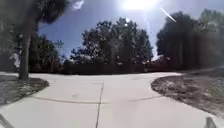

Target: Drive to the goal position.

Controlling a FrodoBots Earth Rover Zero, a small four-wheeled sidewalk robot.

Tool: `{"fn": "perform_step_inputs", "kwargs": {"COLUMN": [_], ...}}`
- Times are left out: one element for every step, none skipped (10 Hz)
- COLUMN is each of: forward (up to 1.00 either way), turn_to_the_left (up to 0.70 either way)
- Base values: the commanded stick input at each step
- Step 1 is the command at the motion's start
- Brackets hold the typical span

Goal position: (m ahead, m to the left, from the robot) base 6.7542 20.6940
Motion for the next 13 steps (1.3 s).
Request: {"fn": "perform_step_inputs", "kwargs": {"forward": [0.7,0.7,0.7,0.7,0.7,0.7,0.7,0.7,0.7,0.7,0.7,0.7,0.7], "turn_to_the_left": [0.0,0.0,0.0,0.0,0.0,0.31,0.35,0.35,0.35,0.35,0.35,0.35,0.35]}}
